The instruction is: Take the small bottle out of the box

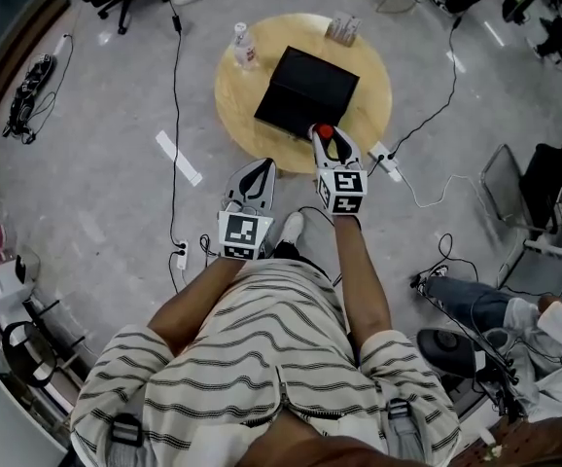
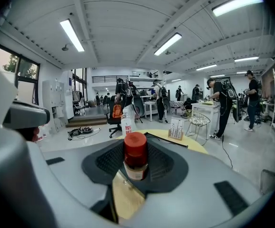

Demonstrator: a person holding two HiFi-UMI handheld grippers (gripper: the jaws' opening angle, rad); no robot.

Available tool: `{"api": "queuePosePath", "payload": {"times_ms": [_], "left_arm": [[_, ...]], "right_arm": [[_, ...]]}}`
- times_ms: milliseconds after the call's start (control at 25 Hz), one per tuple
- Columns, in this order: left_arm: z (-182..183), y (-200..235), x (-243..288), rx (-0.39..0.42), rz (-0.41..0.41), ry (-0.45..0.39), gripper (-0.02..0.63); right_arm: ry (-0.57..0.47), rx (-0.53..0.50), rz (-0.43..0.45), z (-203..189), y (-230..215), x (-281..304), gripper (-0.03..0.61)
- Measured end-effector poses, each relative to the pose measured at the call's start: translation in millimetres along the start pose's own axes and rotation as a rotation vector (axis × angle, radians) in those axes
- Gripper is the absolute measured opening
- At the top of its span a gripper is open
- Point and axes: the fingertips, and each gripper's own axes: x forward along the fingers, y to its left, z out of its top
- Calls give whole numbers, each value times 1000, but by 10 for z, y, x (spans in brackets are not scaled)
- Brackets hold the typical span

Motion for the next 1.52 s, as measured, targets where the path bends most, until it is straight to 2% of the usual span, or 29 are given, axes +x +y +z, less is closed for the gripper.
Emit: {"api": "queuePosePath", "payload": {"times_ms": [560,1280,1520], "left_arm": [[76,-22,-94,6,-52,-26,21],[268,-85,-11,8,-108,-77,21],[338,-185,3,33,-166,-102,21]], "right_arm": [[-77,-16,44,318,303,-447,150],[-116,-43,60,443,465,-771,150],[-127,-53,54,462,483,-861,149]]}}
